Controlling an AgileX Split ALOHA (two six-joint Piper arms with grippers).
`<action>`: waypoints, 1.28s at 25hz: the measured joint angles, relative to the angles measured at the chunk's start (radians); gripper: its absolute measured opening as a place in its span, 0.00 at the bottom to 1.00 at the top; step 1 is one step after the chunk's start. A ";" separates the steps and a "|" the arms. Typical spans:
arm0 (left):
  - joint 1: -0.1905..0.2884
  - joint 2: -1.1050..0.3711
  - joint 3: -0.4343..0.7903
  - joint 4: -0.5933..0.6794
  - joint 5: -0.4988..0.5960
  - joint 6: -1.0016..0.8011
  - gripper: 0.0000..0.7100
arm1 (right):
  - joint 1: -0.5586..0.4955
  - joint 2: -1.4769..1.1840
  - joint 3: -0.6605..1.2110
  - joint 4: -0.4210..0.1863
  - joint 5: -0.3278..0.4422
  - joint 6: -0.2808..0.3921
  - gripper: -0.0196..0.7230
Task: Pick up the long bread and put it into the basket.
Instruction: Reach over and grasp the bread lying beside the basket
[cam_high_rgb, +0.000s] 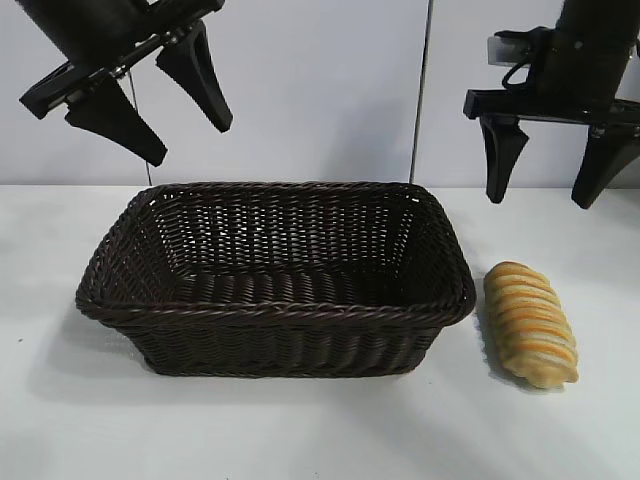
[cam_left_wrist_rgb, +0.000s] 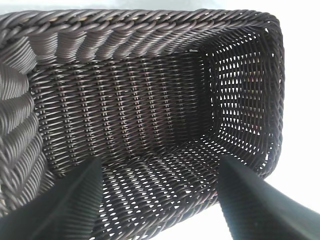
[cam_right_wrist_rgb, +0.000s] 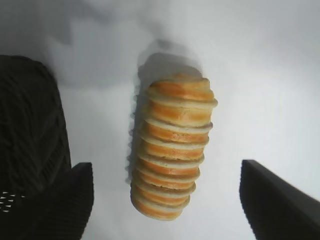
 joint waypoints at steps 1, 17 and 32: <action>0.000 0.000 0.000 0.000 0.000 0.001 0.67 | 0.000 0.000 0.021 -0.002 -0.012 0.000 0.81; 0.000 0.000 0.000 0.000 0.000 0.002 0.67 | 0.000 -0.001 0.306 -0.003 -0.357 0.027 0.81; 0.000 0.000 0.000 0.000 0.000 0.003 0.67 | 0.000 -0.001 0.306 0.002 -0.397 0.027 0.36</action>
